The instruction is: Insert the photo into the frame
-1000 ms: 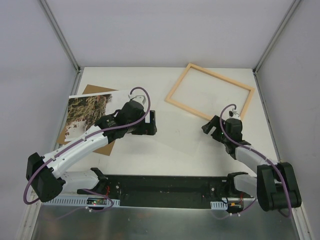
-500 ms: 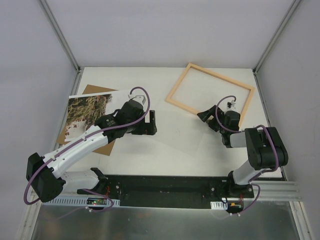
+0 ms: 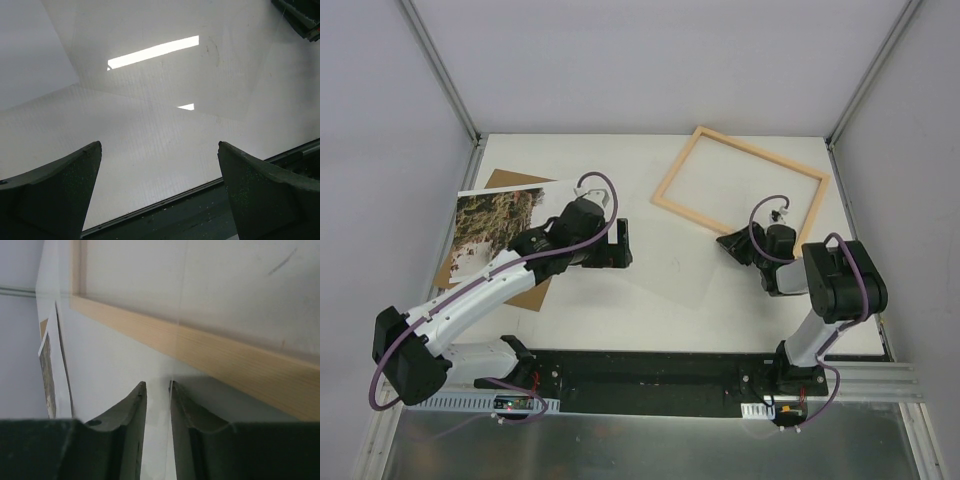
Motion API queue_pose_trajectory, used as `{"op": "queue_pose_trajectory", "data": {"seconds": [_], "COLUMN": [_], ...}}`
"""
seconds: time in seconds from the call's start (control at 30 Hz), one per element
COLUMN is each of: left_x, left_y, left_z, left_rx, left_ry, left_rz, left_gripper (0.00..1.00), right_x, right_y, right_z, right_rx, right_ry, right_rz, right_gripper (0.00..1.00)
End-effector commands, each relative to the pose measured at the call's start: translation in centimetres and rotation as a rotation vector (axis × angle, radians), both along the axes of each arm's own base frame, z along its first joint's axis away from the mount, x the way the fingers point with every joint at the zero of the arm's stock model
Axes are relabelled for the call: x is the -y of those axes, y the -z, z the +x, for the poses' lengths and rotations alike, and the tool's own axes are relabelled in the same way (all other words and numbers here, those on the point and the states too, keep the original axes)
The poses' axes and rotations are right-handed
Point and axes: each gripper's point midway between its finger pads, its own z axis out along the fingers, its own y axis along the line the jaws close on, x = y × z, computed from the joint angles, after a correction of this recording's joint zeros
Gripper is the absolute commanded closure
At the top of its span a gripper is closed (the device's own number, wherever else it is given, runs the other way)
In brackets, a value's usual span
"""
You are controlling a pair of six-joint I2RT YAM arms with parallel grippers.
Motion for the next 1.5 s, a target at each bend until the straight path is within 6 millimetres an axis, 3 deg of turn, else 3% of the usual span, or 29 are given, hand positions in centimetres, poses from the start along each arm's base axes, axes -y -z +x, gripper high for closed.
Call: {"op": "queue_pose_trajectory", "data": {"seconds": [0.0, 0.1, 0.2, 0.33, 0.5, 0.67, 1.03, 1.33, 1.47], "left_x": [-0.2, -0.4, -0.3, -0.5, -0.4, 0.2, 1.6, 2.1, 2.3], "left_y": [-1.7, -2.6, -4.3, -7.1, -11.1, -14.1, -16.8, -16.9, -16.5], "left_z": [0.6, 1.7, 3.6, 6.7, 10.6, 13.1, 14.4, 14.0, 14.1], "left_rx": [0.02, 0.014, 0.012, 0.059, 0.121, 0.173, 0.192, 0.169, 0.151], "left_ry": [-0.012, -0.042, -0.067, -0.092, -0.067, 0.067, 0.369, 0.529, 0.568], "left_rz": [-0.041, -0.074, -0.134, -0.176, -0.287, -0.453, -0.722, -0.885, -0.936], "left_gripper": [0.01, 0.01, 0.01, 0.01, 0.01, 0.01, 0.01, 0.01, 0.02], "right_x": [-0.2, 0.0, 0.4, 0.7, 0.0, -0.4, -2.3, -3.7, -4.2], "right_y": [0.4, -1.5, -5.3, -13.8, -23.9, -30.3, -39.2, -42.8, -44.0], "right_z": [-1.1, -1.3, -1.4, -2.1, -3.9, -6.5, -11.8, -13.6, -13.5], "right_rx": [-0.039, -0.026, 0.02, 0.137, 0.251, 0.326, 0.433, 0.478, 0.494], "right_ry": [-0.008, -0.016, -0.031, -0.06, -0.14, -0.198, -0.32, -0.37, -0.388], "right_rz": [0.011, -0.013, -0.087, -0.221, -0.25, -0.259, -0.142, -0.005, 0.041], "right_gripper": [0.82, 0.99, 0.99, 0.99, 0.99, 0.99, 0.99, 0.99, 0.99]}}
